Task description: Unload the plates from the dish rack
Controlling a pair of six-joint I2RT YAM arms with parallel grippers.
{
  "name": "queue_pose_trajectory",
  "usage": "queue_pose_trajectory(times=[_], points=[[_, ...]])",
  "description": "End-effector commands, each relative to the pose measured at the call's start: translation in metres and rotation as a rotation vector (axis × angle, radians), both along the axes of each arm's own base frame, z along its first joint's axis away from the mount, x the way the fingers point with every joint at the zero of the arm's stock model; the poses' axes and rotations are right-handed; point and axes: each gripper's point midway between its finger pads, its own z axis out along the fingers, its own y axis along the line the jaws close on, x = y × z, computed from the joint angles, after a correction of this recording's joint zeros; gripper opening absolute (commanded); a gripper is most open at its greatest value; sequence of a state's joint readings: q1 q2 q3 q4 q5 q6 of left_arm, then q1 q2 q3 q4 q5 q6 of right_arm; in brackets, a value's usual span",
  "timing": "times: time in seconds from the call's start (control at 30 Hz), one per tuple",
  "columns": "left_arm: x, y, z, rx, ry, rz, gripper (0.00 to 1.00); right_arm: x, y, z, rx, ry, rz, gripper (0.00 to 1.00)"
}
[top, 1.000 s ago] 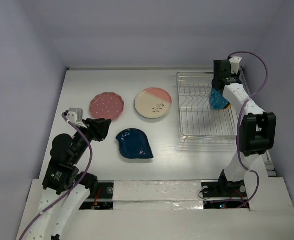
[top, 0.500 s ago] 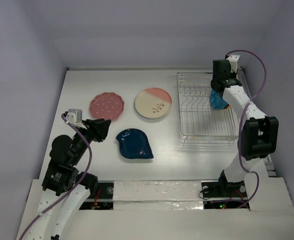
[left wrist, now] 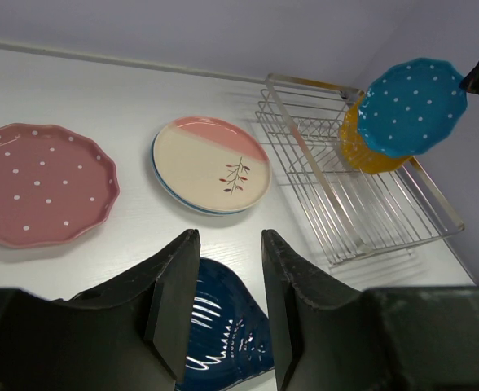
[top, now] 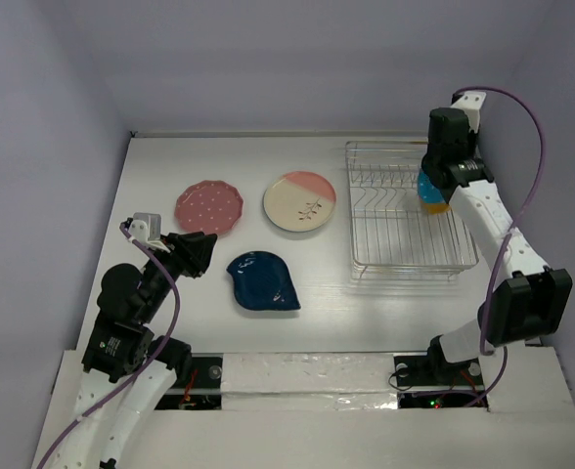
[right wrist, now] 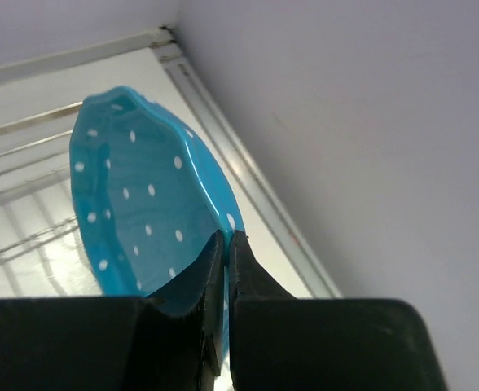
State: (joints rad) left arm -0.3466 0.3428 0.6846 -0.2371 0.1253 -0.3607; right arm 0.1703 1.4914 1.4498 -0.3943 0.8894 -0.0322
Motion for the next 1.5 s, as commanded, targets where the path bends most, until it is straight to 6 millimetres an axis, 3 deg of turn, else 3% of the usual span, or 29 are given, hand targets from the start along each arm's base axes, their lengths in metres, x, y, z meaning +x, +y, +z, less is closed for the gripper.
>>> queue_pose_trajectory(times=[0.0, 0.13, 0.33, 0.4, 0.5, 0.6, 0.63, 0.7, 0.77, 0.87, 1.0, 1.03, 1.07, 1.13, 1.17, 1.23, 1.33, 1.47], points=[[0.0, 0.0, 0.015, -0.022, -0.042, 0.001, 0.33, -0.002, 0.022, 0.074, 0.156, -0.313, 0.078, 0.0], [-0.001, 0.0, 0.016, -0.022, -0.047, 0.001, 0.33, -0.007, 0.041, 0.087, 0.284, -0.411, 0.179, 0.0], [0.001, 0.002, 0.015, -0.021, -0.042, 0.012, 0.34, -0.005, 0.063, 0.077, 0.44, -0.486, 0.258, 0.0], [0.001, 0.001, 0.015, -0.019, -0.041, 0.009, 0.34, -0.003, 0.077, 0.079, 0.514, -0.52, 0.316, 0.0], [0.002, 0.001, 0.014, -0.02, -0.038, 0.01, 0.34, 0.005, 0.096, 0.066, 0.602, -0.524, 0.382, 0.0], [0.002, 0.001, 0.015, -0.022, -0.04, 0.01, 0.34, 0.018, 0.111, 0.043, 0.666, -0.503, 0.421, 0.0], [0.002, 0.001, 0.014, -0.021, -0.037, 0.009, 0.34, 0.026, 0.113, 0.024, 0.672, -0.472, 0.412, 0.0], [0.002, 0.001, 0.014, -0.021, -0.036, 0.009, 0.34, 0.035, 0.115, 0.009, 0.68, -0.455, 0.401, 0.0], [0.003, 0.001, 0.013, -0.02, -0.034, 0.01, 0.34, 0.043, 0.115, -0.017, 0.678, -0.402, 0.373, 0.0], [0.003, 0.001, 0.013, -0.02, -0.034, 0.01, 0.34, 0.043, 0.113, -0.037, 0.662, -0.361, 0.359, 0.0], [0.002, 0.0, 0.013, -0.017, -0.035, 0.004, 0.34, 0.021, 0.095, -0.067, 0.594, -0.281, 0.287, 0.0], [0.002, 0.0, 0.014, -0.019, -0.036, 0.003, 0.34, 0.014, 0.093, -0.058, 0.576, -0.305, 0.301, 0.08], [0.002, -0.001, 0.014, -0.019, -0.035, 0.001, 0.34, 0.011, 0.092, -0.066, 0.568, -0.283, 0.302, 0.17], [0.003, -0.002, 0.013, -0.018, -0.032, -0.004, 0.34, -0.002, 0.088, -0.06, 0.565, -0.29, 0.297, 0.33], [0.003, -0.002, 0.013, -0.017, -0.034, -0.005, 0.34, -0.007, 0.084, -0.056, 0.556, -0.303, 0.282, 0.48], [0.003, -0.001, 0.013, -0.016, -0.036, -0.004, 0.34, -0.019, 0.077, -0.054, 0.544, -0.307, 0.259, 0.59], [0.001, -0.001, 0.015, -0.02, -0.043, -0.004, 0.34, -0.03, 0.07, -0.077, 0.525, -0.211, 0.217, 0.63], [0.0, 0.0, 0.016, -0.023, -0.05, -0.004, 0.34, -0.042, 0.089, -0.128, 0.579, -0.059, 0.291, 0.6]])
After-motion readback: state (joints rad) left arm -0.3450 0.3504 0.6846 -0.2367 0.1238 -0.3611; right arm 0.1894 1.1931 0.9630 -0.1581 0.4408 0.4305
